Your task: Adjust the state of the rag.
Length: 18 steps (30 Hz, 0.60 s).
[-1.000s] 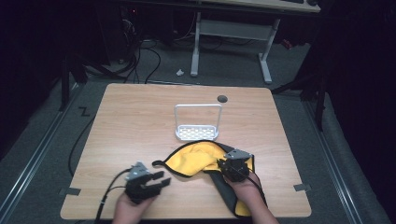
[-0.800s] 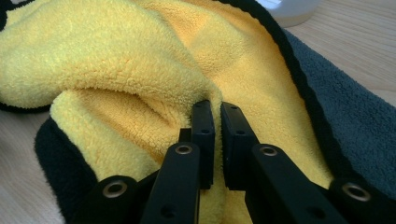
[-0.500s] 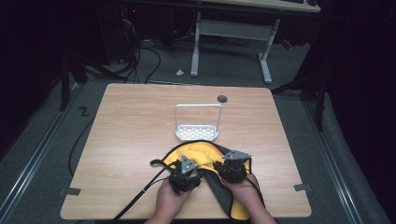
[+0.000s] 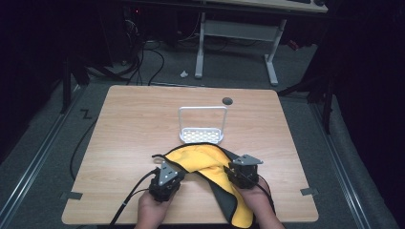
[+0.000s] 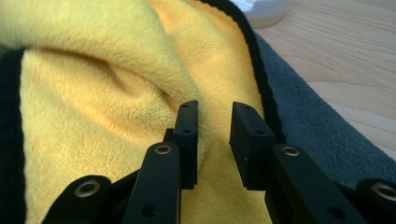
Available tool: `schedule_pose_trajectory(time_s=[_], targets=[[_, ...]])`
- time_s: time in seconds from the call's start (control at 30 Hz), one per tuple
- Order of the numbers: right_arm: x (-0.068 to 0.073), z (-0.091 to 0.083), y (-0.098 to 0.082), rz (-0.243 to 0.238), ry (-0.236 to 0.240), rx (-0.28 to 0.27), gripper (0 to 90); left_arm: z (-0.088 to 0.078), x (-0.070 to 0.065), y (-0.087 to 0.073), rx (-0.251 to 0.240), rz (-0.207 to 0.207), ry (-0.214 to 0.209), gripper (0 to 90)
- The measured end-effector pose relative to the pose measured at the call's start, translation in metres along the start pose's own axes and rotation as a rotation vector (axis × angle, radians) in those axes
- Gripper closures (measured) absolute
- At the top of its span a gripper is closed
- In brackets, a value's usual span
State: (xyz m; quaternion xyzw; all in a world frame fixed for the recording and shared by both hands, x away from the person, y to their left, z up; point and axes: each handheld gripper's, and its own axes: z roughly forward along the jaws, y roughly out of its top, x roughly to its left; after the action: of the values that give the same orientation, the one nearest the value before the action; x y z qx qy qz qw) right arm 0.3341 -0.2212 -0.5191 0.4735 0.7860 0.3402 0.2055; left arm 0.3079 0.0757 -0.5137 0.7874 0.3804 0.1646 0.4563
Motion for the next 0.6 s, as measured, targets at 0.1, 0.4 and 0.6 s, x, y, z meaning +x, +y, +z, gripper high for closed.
schedule_pose_trajectory(time_s=[0.1,0.4,0.6], targets=[[-0.001,-0.001,0.0,0.011,0.002,0.0,73.9,-0.003,0.003,-0.004,0.0,-0.036,-0.019,89.9],[0.004,0.001,0.0,0.017,0.019,0.0,73.6,0.025,-0.041,-0.002,0.082,0.038,-0.122,71.2],[0.003,-0.005,0.0,0.013,0.032,-0.022,71.6,0.045,-0.025,0.006,0.111,-0.03,-0.057,58.6]])
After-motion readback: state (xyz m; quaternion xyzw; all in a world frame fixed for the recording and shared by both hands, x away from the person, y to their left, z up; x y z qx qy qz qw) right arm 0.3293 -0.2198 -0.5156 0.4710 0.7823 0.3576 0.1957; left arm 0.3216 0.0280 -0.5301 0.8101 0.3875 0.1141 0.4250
